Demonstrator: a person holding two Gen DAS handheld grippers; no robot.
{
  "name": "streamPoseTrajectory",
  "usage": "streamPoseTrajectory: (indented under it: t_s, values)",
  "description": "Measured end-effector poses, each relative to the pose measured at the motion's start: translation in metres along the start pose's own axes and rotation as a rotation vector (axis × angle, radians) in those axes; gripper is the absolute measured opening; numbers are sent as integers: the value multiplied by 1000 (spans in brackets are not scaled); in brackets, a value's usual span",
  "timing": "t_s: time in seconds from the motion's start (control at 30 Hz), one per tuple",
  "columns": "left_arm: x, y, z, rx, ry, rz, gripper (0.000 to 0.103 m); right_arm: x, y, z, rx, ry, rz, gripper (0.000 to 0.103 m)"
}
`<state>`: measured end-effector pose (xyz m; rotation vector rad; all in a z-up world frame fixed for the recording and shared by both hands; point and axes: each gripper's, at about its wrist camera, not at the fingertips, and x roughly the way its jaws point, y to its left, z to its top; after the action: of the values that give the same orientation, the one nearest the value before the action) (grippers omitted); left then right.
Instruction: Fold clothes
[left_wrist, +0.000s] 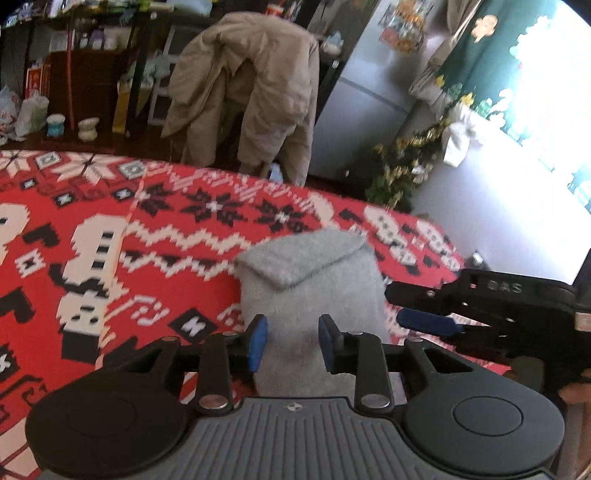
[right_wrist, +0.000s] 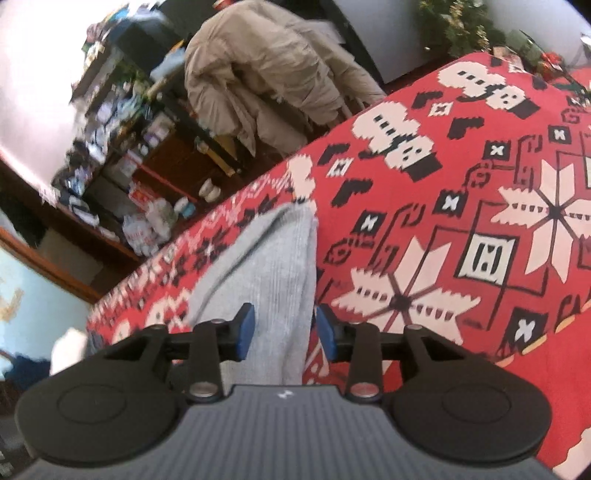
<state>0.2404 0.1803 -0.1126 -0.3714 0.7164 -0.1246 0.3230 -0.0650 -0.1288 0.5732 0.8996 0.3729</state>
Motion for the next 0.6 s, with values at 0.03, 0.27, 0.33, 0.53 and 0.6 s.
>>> streamPoseTrajectory:
  t_s: [0.03, 0.27, 0.33, 0.53, 0.6]
  values:
    - [0, -2, 1, 3, -7, -10, 25, 0, -3, 3, 22, -12, 6, 41]
    - [8, -13, 6, 32, -1, -81, 20, 24, -15, 22, 88, -95, 13, 37]
    - [12, -14, 3, 36, 20, -91, 20, 33, -19, 23, 121, -93, 29, 28]
    - [16, -10, -4, 39, 40, -99, 20, 46, -6, 20, 88, -164, 29, 3]
    - [17, -10, -6, 52, 38, -94, 20, 41, 8, 20, 10, -228, 22, 2]
